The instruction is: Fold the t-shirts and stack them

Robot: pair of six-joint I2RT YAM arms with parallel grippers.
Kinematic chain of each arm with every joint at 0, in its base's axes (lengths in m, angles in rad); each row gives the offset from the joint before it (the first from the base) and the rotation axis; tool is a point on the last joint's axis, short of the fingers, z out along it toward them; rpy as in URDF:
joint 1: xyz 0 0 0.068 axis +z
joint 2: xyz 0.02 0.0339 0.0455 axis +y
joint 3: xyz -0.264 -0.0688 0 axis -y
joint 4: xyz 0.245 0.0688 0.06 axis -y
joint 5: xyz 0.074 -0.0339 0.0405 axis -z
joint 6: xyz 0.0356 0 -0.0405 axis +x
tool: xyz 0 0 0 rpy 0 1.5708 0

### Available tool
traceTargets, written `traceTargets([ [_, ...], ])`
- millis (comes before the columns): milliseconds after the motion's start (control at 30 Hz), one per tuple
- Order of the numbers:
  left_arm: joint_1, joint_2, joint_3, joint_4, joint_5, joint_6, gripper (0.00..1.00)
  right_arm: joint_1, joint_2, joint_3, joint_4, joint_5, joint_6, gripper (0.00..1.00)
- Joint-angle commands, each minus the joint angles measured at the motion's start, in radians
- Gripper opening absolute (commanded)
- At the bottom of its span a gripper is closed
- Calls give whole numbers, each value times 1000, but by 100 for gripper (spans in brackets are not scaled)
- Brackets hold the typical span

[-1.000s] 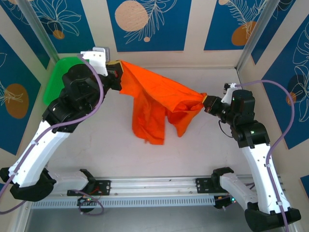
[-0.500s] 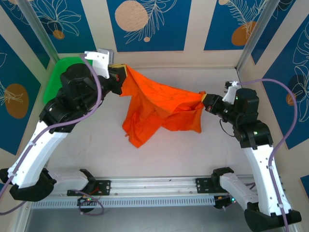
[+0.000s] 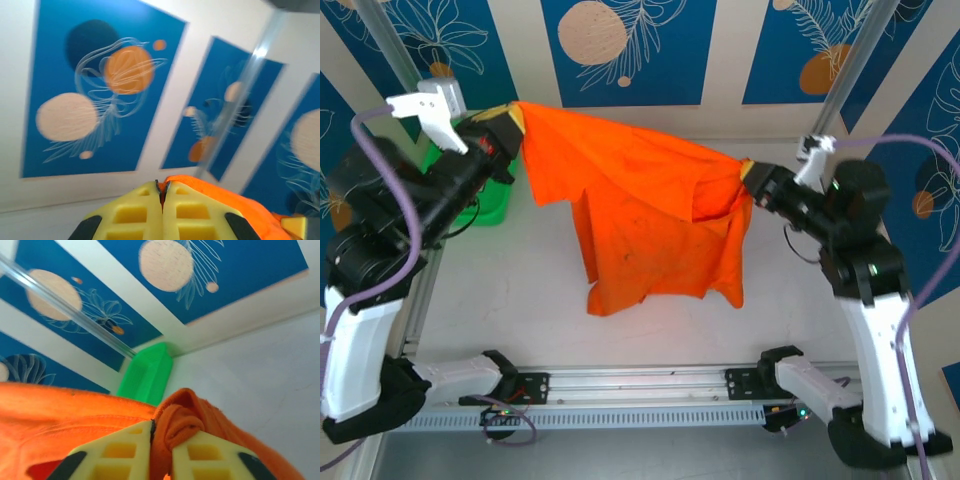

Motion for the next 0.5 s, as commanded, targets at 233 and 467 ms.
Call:
traceTargets([
  [233,403,1017,811,-555,-116,-155,49,-16,795,401,-222,180,-71,77],
  [467,461,1004,534,-523,-25,-176,100,-5,665,-12,-50,172,-121,76],
])
